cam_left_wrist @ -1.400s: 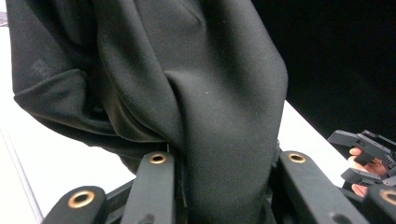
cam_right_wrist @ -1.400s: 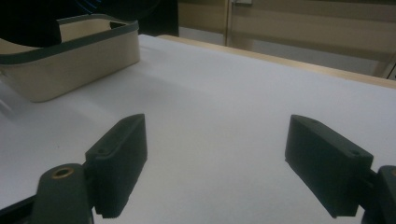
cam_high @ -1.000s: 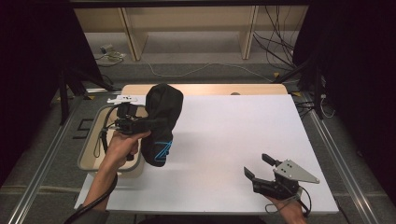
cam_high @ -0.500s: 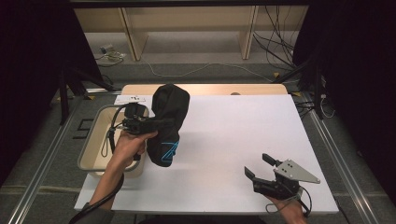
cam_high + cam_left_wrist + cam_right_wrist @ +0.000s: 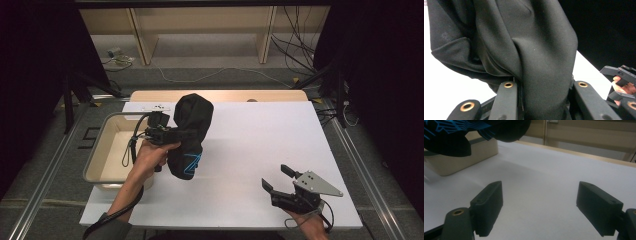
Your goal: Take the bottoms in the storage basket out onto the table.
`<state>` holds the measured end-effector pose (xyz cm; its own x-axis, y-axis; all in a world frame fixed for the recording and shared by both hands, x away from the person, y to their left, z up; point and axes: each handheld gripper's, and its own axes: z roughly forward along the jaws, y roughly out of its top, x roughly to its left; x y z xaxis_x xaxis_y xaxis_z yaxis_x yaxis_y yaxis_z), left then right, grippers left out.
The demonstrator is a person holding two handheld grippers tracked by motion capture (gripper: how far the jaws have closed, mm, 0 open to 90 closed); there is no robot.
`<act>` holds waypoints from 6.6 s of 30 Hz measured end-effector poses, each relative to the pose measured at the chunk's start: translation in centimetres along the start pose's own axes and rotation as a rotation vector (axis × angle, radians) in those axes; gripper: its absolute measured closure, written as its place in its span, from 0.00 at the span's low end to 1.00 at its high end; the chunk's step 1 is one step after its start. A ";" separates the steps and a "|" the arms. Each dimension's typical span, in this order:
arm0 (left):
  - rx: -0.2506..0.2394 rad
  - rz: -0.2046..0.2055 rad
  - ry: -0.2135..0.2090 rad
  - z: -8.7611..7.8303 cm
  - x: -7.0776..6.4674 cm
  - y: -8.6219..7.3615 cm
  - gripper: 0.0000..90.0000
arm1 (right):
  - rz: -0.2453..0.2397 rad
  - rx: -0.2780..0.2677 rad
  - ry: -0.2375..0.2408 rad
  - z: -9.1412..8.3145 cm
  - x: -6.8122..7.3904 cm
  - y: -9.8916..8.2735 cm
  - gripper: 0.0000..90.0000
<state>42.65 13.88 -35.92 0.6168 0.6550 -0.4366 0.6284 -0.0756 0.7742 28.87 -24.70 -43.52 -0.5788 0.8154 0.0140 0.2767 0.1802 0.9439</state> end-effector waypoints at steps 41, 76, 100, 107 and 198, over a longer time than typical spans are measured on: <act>0.057 -0.014 -0.034 5.4 -1.7 -1.3 0.76 | 0.001 0.003 0.002 0.0 0.0 0.0 0.25; 0.107 -0.079 -0.049 9.4 -1.6 -3.5 0.73 | -0.006 0.000 0.005 0.0 0.0 0.0 0.25; 0.146 -0.074 -0.028 10.3 -1.5 -4.1 0.71 | -0.006 0.000 0.005 0.0 0.1 0.0 0.25; 0.155 -0.063 -0.030 10.3 -1.6 -4.1 0.72 | -0.006 0.001 0.004 0.0 0.0 0.0 0.25; 0.078 0.102 -0.125 5.6 -2.1 -5.5 0.11 | -0.003 -0.001 0.010 0.1 0.2 0.0 0.25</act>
<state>40.56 8.73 -41.87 0.7304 0.5430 -0.4144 0.5912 -0.1988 0.7816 28.83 -24.51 -43.60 -0.5871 0.8094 0.0142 0.2743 0.1825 0.9442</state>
